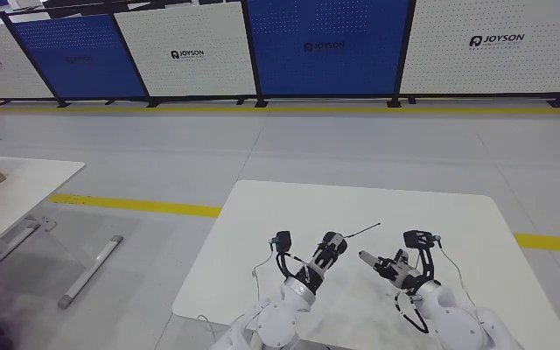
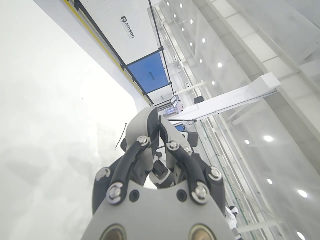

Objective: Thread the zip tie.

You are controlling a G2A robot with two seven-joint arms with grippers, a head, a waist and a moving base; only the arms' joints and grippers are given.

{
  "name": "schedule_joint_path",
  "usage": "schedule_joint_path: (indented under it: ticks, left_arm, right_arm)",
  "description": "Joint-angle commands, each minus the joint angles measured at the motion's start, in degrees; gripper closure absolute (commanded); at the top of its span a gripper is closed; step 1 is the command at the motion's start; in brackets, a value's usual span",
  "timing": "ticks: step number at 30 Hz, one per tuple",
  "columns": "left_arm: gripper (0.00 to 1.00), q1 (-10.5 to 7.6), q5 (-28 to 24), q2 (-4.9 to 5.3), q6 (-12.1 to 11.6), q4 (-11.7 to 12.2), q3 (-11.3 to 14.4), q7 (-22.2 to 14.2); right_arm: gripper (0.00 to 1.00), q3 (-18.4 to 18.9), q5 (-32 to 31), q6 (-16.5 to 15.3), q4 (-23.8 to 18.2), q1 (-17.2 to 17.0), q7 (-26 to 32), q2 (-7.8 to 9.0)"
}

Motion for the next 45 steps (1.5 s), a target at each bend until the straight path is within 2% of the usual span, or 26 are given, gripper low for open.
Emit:
schedule_joint_path:
  ticks: [1, 6, 7, 8, 9, 13, 28, 45]
  left_arm:
    - [1.00, 0.00, 0.00, 0.00, 0.00, 0.00, 0.00, 0.00]
    - [1.00, 0.17, -1.40, -0.09, -0.59, 0.15, 0.16, -1.19]
    - [1.00, 0.20, -1.34, -0.10, -0.56, 0.23, 0.20, -1.31]
    - [1.00, 0.20, -1.33, -0.11, -0.51, 0.29, 0.21, -1.43]
    - [1.00, 0.19, -1.36, -0.12, -0.45, 0.33, 0.20, -1.52]
    - [1.00, 0.31, -1.14, -0.12, -0.19, 0.23, 0.21, -1.93]
    - [1.00, 0.02, -2.42, -0.29, 1.00, 0.71, 0.66, -4.20]
    - [1.00, -0.94, -2.32, -0.61, 2.42, 1.60, 1.48, -4.74]
  right_arm:
    - [0.00, -0.20, 1.48, -0.80, -0.01, -0.36, -0.36, -0.09]
    - [0.00, 0.10, 7.26, -3.07, 0.04, -1.25, -2.40, -0.38]
    - [0.27, 0.01, 7.65, -3.18, 0.06, -1.35, -2.70, -0.43]
    - [0.49, -0.15, 7.72, -3.11, -0.01, -1.43, -3.12, -0.48]
    - [0.54, -0.42, 7.85, -3.14, -0.07, -1.50, -3.24, -0.53]
    - [0.62, -0.88, 7.75, -3.46, -0.09, -1.26, -3.34, -0.62]
    - [0.75, -1.63, 6.89, -5.12, -0.59, -0.88, -3.59, -0.74]
    - [0.77, -1.28, 6.48, -6.88, -1.17, -1.04, -2.65, -0.59]
